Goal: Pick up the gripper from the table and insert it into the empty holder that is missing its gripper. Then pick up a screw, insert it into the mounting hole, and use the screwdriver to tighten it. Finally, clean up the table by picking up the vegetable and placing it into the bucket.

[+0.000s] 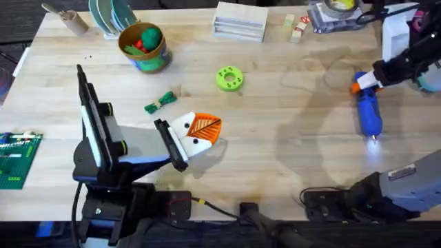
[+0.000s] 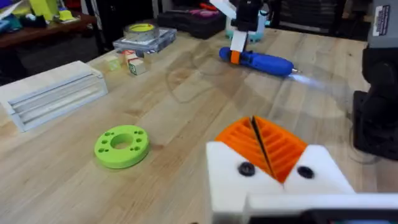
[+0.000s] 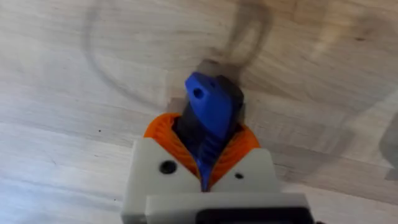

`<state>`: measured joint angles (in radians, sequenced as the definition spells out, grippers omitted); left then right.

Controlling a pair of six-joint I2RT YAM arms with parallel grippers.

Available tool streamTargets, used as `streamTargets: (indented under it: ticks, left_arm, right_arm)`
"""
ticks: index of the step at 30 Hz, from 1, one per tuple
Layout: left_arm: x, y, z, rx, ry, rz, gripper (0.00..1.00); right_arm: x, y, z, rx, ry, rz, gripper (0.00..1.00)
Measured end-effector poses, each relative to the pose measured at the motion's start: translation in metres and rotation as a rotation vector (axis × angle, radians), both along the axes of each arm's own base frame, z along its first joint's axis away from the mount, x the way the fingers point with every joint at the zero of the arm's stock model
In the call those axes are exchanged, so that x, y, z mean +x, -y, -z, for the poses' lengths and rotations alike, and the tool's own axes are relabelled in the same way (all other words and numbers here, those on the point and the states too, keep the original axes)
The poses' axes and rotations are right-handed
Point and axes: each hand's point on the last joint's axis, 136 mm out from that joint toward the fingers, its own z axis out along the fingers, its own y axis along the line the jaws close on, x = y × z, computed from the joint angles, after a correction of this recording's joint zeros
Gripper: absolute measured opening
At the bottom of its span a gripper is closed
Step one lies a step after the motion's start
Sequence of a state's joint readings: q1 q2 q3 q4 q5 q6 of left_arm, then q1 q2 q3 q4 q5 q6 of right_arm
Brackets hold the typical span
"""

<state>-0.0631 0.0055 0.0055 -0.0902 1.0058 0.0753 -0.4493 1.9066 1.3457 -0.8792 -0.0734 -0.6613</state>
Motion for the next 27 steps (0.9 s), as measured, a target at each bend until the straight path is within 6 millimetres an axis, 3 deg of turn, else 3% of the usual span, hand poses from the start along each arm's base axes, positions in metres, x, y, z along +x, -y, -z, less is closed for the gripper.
streamTargets:
  ticks: [6,11,18,24,25,27]
  left_arm:
    - [0.000,0.000,0.000,0.000,0.000,0.000,0.016]
    - [0.000,0.000,0.000,0.000,0.000,0.000,0.016]
    - [0.000,0.000,0.000,0.000,0.000,0.000,0.016]
    - [0.000,0.000,0.000,0.000,0.000,0.000,0.016]
    - [0.000,0.000,0.000,0.000,0.000,0.000,0.016]
    - [0.000,0.000,0.000,0.000,0.000,0.000,0.016]
  right_arm:
    - [0.030,0.000,-0.022,0.002,0.107,-0.002,0.031]
    - [0.054,0.004,-0.069,-0.030,0.277,0.058,0.031]
    - [0.051,-0.001,-0.152,-0.078,0.481,0.109,0.031]
    - [0.040,-0.017,-0.205,-0.049,0.622,0.139,0.031]
    - [0.034,-0.025,-0.224,-0.031,0.679,0.141,0.031]
    - [0.028,-0.031,-0.232,-0.023,0.712,0.146,0.031]
